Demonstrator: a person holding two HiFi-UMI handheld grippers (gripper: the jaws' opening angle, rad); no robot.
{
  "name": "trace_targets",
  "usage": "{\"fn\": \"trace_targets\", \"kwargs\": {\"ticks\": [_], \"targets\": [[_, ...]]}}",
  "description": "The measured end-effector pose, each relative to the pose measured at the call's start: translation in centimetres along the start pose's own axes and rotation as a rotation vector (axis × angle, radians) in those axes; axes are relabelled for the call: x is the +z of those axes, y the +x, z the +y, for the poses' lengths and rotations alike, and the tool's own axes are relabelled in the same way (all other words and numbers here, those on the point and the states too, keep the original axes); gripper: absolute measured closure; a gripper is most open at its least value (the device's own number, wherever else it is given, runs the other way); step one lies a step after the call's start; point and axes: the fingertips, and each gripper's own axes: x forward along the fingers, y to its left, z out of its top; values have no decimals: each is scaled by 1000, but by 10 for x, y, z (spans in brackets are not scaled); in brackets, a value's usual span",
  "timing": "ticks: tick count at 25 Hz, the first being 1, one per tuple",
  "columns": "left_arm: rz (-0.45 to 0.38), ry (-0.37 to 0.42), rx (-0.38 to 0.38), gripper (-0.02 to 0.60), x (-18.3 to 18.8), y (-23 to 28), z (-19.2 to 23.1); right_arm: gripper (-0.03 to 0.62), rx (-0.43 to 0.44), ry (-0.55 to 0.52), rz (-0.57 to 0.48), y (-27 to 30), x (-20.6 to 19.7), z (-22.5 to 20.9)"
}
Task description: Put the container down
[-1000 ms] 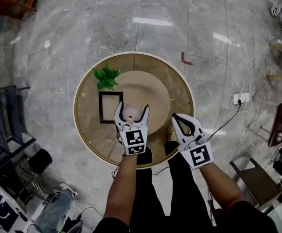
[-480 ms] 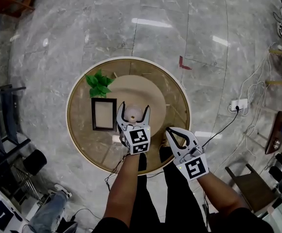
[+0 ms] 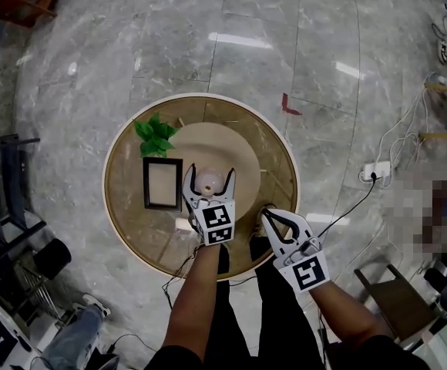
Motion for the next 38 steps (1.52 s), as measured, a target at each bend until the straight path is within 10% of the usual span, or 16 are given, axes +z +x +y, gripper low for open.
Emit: {"fn": "trace_targets", "kwargs": {"ticks": [8, 19, 29, 32, 38], "targets": [[27, -29, -52, 63, 1, -27, -8, 594, -41, -24, -16, -23, 25, 11], [-144, -54, -96, 143, 83, -209, 10, 594, -158, 39, -102, -66, 107, 31], [-360, -30, -92, 396, 185, -357, 25, 594, -138, 10, -196, -122, 206, 72], [-398, -28, -92, 589, 208, -388, 17, 594, -119, -31, -203, -135, 223, 83], [-444, -1, -107, 591, 224, -427, 14, 594, -97, -85, -226, -161, 257, 103]]}}
